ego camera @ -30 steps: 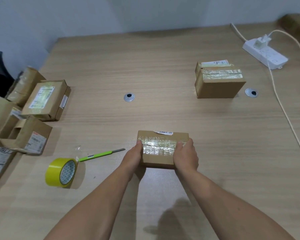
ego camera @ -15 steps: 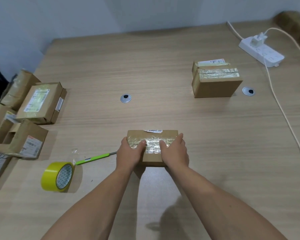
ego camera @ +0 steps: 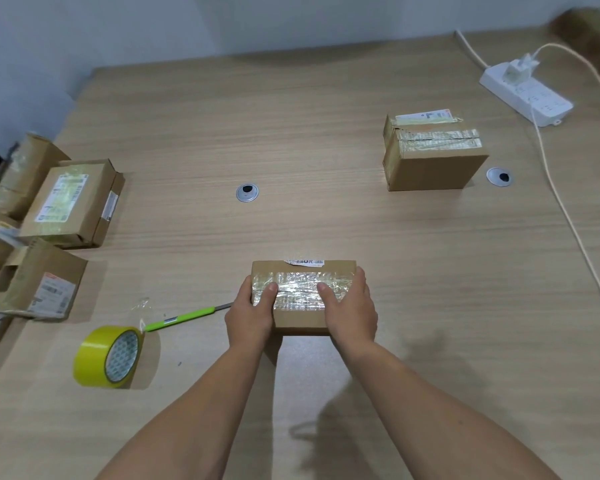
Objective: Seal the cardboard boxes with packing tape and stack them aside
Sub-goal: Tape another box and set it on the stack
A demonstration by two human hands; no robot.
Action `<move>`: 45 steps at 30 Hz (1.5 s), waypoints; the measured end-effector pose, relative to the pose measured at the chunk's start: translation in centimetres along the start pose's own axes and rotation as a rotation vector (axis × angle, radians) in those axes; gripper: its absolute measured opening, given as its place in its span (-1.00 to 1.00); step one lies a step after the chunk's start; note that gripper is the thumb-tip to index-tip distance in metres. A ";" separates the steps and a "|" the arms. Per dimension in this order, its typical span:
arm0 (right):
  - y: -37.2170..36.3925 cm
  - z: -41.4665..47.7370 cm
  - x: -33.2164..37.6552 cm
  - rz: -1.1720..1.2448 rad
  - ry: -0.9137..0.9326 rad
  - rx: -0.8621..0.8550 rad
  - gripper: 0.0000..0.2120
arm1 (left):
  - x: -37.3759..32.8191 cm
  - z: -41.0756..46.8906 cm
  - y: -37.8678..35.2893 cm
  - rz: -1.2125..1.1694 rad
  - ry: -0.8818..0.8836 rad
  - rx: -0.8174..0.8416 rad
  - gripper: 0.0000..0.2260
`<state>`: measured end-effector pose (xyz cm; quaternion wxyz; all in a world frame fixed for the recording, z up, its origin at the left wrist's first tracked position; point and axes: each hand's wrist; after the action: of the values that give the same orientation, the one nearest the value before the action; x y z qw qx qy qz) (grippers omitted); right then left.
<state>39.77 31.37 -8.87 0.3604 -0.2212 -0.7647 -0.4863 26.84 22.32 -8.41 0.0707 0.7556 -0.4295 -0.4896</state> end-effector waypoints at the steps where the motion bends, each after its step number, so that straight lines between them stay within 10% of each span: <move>1: 0.1 0.1 0.0 0.017 0.000 0.006 -0.24 | 0.2 0.3 -0.1 -0.021 0.016 0.003 -0.70; 14: 0.5 0.1 -0.3 0.070 0.014 0.025 -0.37 | 0.7 0.8 0.6 -0.173 0.266 0.127 -0.48; 31: 0.7 0.3 0.3 -0.008 -0.006 0.036 -0.29 | -1.6 1.2 1.2 -0.109 0.309 0.218 -0.82; 36: 0.4 0.3 0.8 -0.078 -0.021 0.028 -0.09 | -1.7 0.8 0.8 -0.033 0.217 0.223 -0.23; 45: 0.1 0.5 0.7 -0.148 -0.003 0.030 -0.06 | -0.7 0.2 0.5 -0.148 0.162 0.236 -0.56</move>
<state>39.23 31.87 -8.40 0.3255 -0.1595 -0.7868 -0.4995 26.27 22.57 -7.79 -0.0203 0.8251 -0.4202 -0.3770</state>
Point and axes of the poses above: each hand's wrist, its own z-axis towards the middle knuckle, its own y-axis out of the back of the hand, x = y × z, and after that the axes turned 13 degrees about y, right-handed
